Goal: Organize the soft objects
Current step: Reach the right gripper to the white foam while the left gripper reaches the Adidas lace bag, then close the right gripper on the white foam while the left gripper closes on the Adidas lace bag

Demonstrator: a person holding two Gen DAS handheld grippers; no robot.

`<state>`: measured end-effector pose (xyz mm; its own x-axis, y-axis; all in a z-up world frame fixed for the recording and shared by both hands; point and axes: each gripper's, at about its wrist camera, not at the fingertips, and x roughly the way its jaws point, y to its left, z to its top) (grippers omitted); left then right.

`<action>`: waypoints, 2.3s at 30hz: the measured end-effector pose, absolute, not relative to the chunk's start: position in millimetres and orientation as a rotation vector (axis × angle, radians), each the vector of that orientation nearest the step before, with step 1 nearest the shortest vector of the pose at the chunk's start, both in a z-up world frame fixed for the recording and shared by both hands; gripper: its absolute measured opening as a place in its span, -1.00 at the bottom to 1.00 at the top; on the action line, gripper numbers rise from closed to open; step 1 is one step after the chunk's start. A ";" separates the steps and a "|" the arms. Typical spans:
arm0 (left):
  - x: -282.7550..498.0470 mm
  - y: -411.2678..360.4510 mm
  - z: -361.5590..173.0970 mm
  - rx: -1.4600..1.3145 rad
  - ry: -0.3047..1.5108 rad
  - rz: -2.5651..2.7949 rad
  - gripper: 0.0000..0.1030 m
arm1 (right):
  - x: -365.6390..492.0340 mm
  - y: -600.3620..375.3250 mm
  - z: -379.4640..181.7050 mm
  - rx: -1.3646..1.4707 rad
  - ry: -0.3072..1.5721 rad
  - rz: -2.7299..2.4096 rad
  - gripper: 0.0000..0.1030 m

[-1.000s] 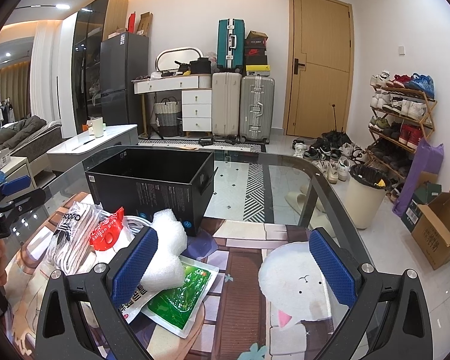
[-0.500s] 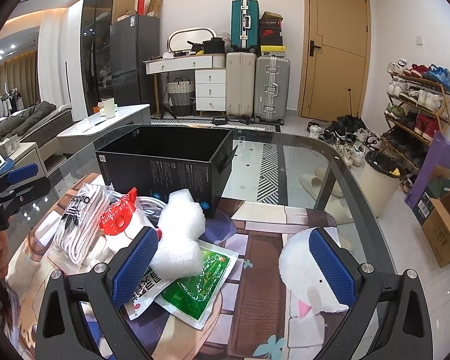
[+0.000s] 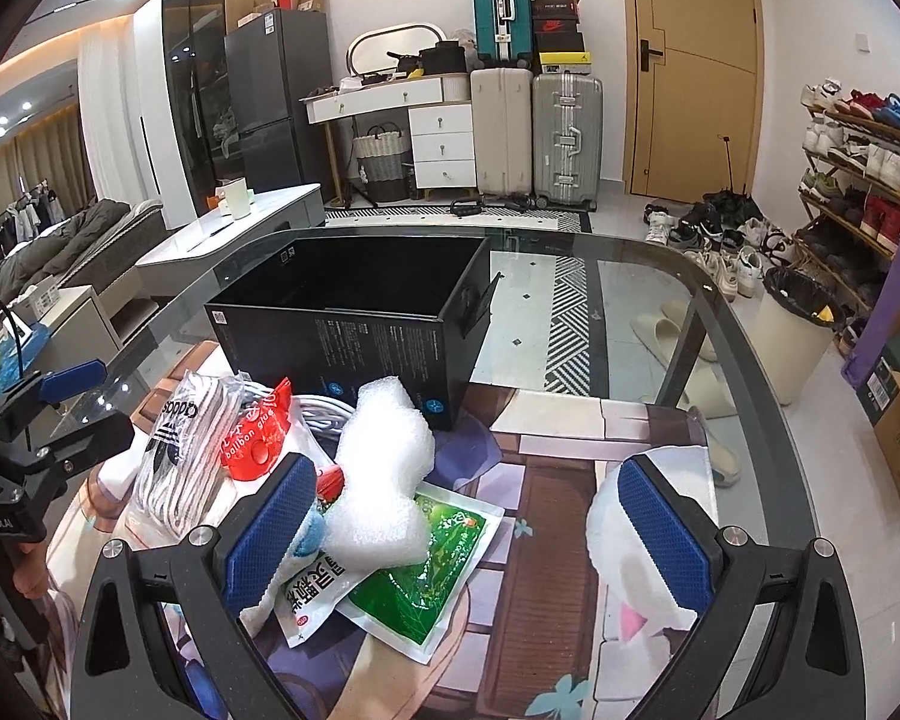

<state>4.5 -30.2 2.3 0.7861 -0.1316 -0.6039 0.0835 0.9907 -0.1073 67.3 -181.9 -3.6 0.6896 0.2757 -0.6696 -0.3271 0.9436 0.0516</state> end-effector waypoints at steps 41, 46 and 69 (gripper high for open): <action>37.4 -41.8 -32.0 -0.071 0.886 -0.091 1.00 | 118.4 -149.4 -17.7 -0.167 0.981 0.388 0.75; 42.4 -37.4 -36.4 -0.102 0.901 -0.106 0.96 | 123.8 -149.9 -22.5 -0.145 1.018 0.407 0.58; 39.1 -19.8 -42.3 -0.171 0.930 -0.119 0.10 | 126.1 -148.8 -24.6 -0.130 1.044 0.430 -0.23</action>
<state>39.1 -19.8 -42.3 0.5930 -0.1754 -0.7858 0.0277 0.9799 -0.1978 126.1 -148.8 -24.6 0.4279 0.2824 -0.8585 -0.4038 0.9096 0.0979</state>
